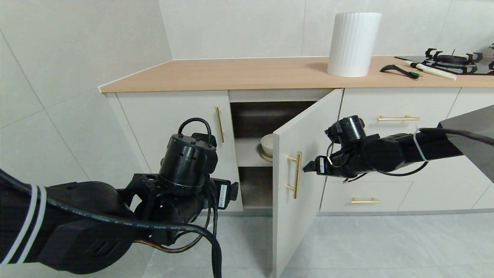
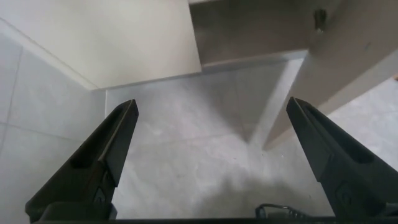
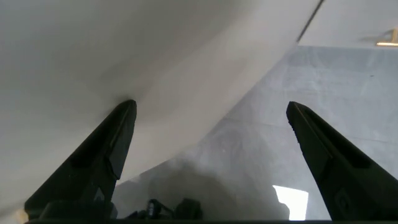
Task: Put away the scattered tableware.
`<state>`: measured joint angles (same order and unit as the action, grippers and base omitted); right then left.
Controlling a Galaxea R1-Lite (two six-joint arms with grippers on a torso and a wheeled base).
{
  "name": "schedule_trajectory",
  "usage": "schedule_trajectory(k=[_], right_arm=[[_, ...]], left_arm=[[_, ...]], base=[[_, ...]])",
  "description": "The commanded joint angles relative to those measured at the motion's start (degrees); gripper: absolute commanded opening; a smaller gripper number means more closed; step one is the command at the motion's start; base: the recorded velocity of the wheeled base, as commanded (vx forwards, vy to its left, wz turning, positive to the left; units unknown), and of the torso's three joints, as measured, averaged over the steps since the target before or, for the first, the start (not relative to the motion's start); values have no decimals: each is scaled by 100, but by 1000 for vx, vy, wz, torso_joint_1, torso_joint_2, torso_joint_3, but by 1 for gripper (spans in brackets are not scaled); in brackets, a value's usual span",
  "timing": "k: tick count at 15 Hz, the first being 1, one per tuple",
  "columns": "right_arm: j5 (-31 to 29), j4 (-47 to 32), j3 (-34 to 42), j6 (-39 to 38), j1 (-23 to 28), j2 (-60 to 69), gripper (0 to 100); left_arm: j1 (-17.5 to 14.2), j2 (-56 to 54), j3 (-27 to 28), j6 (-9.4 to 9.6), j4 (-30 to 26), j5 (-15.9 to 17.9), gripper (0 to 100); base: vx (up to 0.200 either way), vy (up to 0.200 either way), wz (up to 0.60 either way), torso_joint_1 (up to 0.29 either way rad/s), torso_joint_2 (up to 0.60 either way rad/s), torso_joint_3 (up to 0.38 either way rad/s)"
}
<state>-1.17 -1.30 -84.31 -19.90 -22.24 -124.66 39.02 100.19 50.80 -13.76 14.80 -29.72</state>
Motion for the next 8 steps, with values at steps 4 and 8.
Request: schedule_trajectory(k=[4,8], right_arm=[[-15,280,-15,-225,-62,-199,100],[-393,825,-261,-841,-62,-577,100]], left_arm=[[-158,-167,62,32,-3,-43,100],[-290,-439,123,119,-3,-218,100]], base=[[200,0,0,6,8,-1],[50,0,0,1,-2,1]])
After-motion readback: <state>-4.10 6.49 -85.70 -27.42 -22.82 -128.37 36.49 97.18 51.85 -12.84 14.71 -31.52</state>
